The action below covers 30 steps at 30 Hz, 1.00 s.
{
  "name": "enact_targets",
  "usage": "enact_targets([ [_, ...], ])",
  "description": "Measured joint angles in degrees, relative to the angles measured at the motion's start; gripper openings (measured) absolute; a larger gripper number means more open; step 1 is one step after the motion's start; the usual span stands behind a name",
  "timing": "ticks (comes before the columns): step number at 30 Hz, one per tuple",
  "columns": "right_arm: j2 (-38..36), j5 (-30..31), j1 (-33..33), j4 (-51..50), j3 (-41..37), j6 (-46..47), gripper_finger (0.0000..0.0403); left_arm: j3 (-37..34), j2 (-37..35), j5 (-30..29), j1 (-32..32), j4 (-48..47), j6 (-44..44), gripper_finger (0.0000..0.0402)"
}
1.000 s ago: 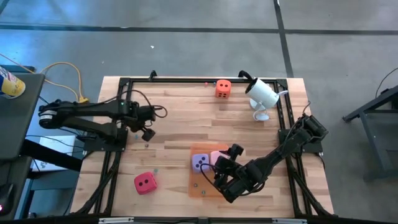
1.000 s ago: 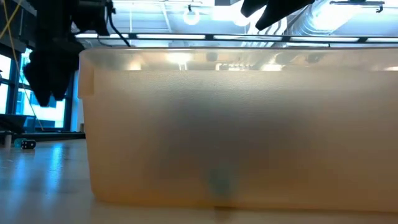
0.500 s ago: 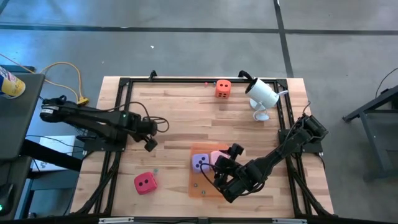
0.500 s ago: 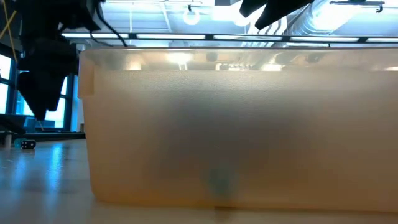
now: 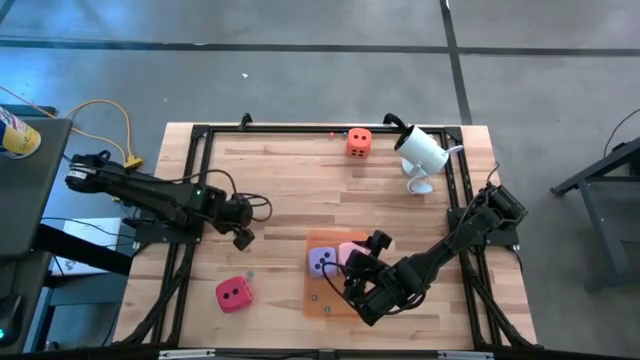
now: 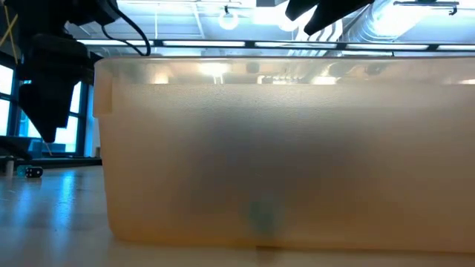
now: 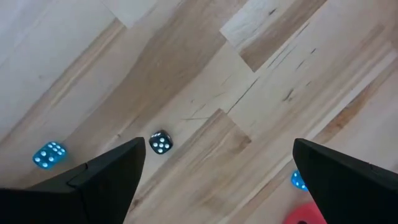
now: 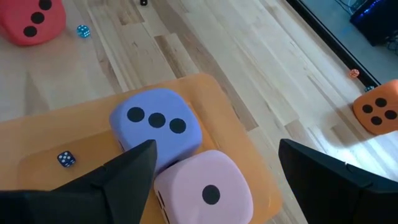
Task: Pick & Place Dice
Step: Put the small black dice into the orange bin
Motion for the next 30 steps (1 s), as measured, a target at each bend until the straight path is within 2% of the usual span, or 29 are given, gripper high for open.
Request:
enact_targets([
  [3, 0.0, 0.0, 0.0, 0.0, 0.0, 0.0, 0.0327, 0.0, 0.0, 1.0, 0.0, 0.0, -1.4, 0.0396],
  [9, 0.0, -0.1, 0.0, 0.0, 0.0, 0.0, 0.0327, 0.0, 0.0, 3.3, -0.8, 0.0, 1.2, 0.0396],
  [17, 0.0, -0.1, 0.0, 0.0, 0.0, 0.0, 0.0327, 0.0, 0.0, -4.1, -2.8, -1.6, 1.0, 0.0396],
  [30, 0.0, 0.0, 0.0, 0.0, 0.0, 0.0, 0.0327, -3.7, 0.0, -7.6, -5.1, -1.2, -7.3, 0.0396],
])
